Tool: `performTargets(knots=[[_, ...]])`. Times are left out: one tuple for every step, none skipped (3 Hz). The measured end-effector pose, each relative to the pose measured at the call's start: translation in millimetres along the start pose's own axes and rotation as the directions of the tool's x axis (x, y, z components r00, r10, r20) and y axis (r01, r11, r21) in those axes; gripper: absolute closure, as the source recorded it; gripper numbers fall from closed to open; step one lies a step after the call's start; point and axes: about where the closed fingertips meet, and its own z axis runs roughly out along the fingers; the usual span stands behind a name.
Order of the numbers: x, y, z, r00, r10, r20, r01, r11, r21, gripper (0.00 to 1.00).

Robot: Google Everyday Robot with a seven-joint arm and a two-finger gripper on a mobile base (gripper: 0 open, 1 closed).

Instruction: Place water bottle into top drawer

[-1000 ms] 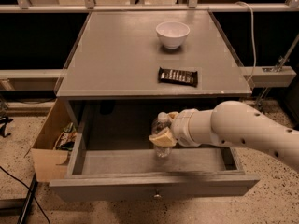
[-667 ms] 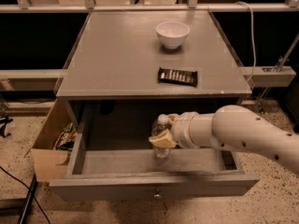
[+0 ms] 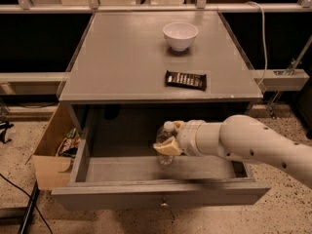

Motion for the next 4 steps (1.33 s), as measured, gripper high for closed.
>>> performTargets(knots=[[5.7,0.0,4.1,1.0,0.016,-0.024,-0.017,0.9998,-0.012,1.0],[8.9,0.2,6.5,0.999,0.028,-0.043,-0.029,0.9994,-0.021,1.0],[9.0,0.2,6.5,0.999,0.028,-0.043,-0.029,0.9994,-0.021,0.73],[8.9,0.3,6.5,0.999,0.028,-0.043,-0.029,0.9994,-0.021,0.5]])
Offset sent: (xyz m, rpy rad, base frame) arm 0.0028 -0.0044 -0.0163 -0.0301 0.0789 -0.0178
